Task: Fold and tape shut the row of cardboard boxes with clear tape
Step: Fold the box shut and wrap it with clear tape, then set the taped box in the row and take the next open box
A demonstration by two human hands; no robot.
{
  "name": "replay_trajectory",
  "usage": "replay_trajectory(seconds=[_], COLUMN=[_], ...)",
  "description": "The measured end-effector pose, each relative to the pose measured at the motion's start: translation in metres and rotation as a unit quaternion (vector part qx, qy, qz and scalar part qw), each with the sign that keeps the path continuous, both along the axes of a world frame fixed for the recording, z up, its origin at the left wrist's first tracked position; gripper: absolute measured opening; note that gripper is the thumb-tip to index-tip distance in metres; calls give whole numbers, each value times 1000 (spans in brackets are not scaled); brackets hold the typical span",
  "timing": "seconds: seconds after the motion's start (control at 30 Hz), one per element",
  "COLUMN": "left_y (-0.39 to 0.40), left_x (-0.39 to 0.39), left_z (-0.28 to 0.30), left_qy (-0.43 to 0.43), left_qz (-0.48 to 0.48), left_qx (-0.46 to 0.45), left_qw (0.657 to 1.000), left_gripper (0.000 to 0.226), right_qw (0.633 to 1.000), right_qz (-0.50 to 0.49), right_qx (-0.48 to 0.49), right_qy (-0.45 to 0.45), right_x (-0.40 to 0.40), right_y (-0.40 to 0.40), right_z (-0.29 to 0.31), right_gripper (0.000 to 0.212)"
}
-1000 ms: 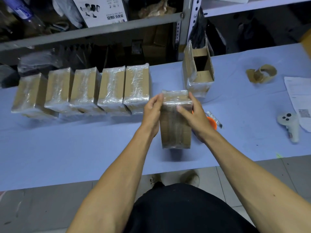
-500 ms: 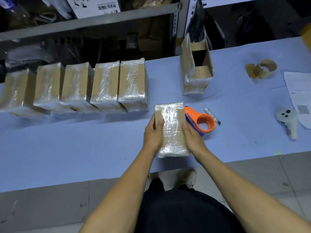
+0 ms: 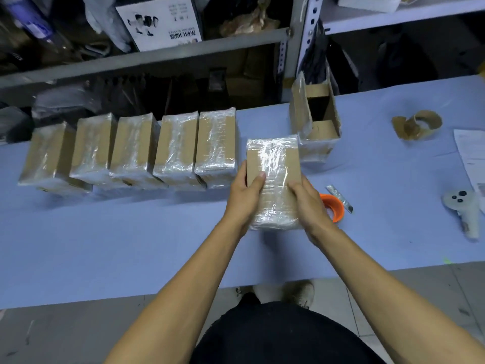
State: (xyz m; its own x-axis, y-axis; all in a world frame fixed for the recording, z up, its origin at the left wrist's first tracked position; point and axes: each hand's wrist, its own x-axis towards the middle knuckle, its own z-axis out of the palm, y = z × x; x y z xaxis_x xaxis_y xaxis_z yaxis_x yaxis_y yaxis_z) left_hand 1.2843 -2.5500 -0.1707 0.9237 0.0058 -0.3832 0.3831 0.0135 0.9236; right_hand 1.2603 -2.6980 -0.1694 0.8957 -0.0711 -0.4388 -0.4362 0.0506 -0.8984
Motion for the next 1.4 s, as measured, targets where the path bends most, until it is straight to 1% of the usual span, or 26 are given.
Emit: replay_trajectory(seconds=[0.1, 0.13, 0.2, 0.37, 0.43, 0.5, 0.6, 0.77, 0.93, 1.03, 1.13, 1.2, 1.27, 1.3, 1.4], left_y=[-4, -4, -5, -13, -18, -22, -22, -15, -14, -13, -11, -8, -5, -5, -6], left_x=[37, 49, 72, 105, 111, 120, 142, 181, 185, 184, 180, 180, 182, 183, 183], left_z=[14, 15, 13, -10, -20, -27, -32, -35, -39, -36, -27, -20, -15, -12, -6], left_qy=[-37, -43, -45, 27, 42, 41, 34, 34, 28, 9, -44, -75, -87, -94, -145], left_qz=[11, 17, 13, -54, -59, -45, -36, -57, -57, -53, -50, -68, -116, -143, -199], left_qx=[75, 106, 161, 240, 273, 300, 318, 330, 335, 331, 340, 345, 370, 398, 491], left_qw=[996, 993, 986, 969, 959, 952, 947, 942, 940, 942, 938, 933, 917, 902, 836], left_gripper=[35, 37, 42, 53, 56, 57, 58, 60, 64, 62, 57, 51, 48, 48, 54], right_qw=[1000, 999, 997, 978, 972, 969, 967, 965, 962, 955, 930, 904, 882, 871, 834], right_qz=[-11, -14, 10, 62, 83, 86, 79, 81, 85, 106, 154, 167, 170, 173, 177], right_qx=[-15, -31, -73, -197, -221, -230, -241, -248, -260, -278, -335, -394, -434, -452, -514], right_qy=[-8, -9, -18, 9, 9, -3, -20, -27, -25, -8, 3, -21, -61, -78, -99], right_x=[35, 44, 58, 84, 88, 93, 114, 153, 160, 160, 162, 160, 151, 143, 120], right_y=[0, 1, 6, 13, 15, 19, 20, 25, 25, 24, 22, 19, 13, 10, -6], right_z=[9, 11, 8, -17, -29, -39, -50, -61, -67, -60, -44, -28, -12, -5, 13], right_gripper=[52, 53, 49, 53, 59, 63, 65, 66, 66, 67, 67, 64, 57, 53, 47])
